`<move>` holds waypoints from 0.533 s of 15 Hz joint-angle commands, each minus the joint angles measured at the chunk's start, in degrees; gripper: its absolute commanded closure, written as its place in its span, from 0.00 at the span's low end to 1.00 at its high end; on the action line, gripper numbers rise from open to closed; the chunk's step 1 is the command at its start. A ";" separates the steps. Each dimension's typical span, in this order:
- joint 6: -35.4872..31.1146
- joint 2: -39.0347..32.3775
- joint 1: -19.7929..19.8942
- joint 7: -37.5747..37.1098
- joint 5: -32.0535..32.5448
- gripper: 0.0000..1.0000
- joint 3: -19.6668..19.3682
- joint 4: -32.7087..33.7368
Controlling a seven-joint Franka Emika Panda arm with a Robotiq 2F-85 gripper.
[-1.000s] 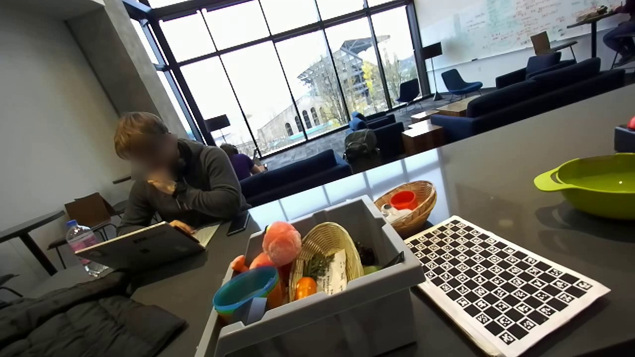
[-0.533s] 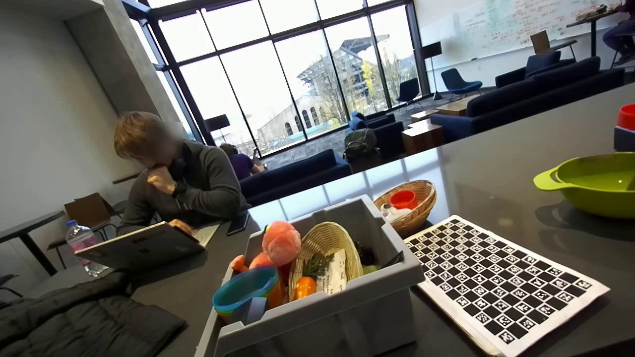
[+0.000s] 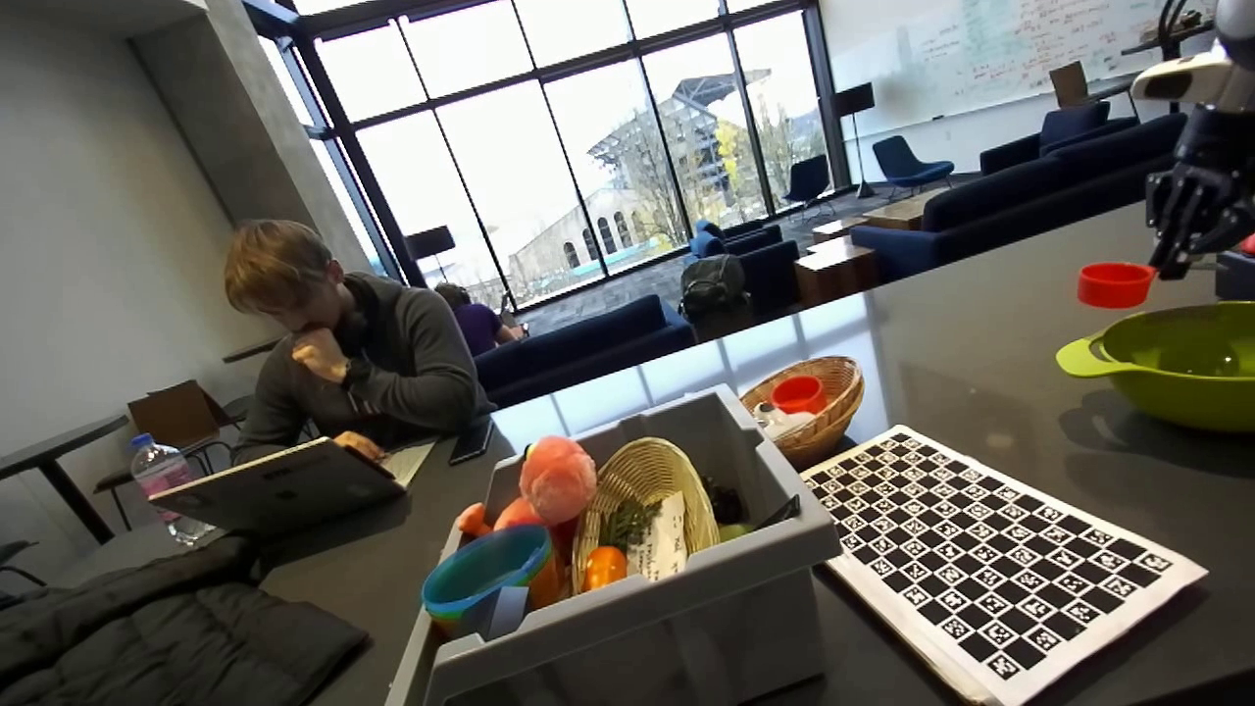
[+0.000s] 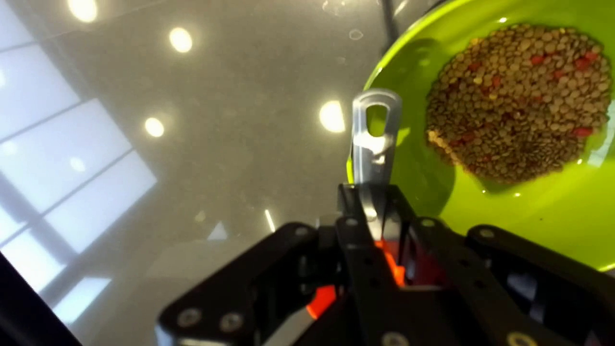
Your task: Pick up the red measuring spoon and put it in the green bowl
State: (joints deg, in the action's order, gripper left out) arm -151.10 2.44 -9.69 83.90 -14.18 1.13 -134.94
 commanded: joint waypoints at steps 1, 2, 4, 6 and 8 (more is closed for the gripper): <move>-1.64 -0.47 1.91 -13.87 4.08 0.96 1.66 -0.04; -2.16 0.01 2.27 -17.98 5.50 0.96 1.65 -0.65; -2.70 0.99 2.86 -25.73 7.67 0.96 1.58 -1.37; -2.04 1.10 3.10 -31.96 8.84 0.96 1.78 -1.21; -0.99 1.10 2.93 -37.00 9.68 0.96 2.12 -1.22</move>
State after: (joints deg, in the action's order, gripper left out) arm -152.71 1.84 -7.39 54.41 -6.49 2.03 -134.96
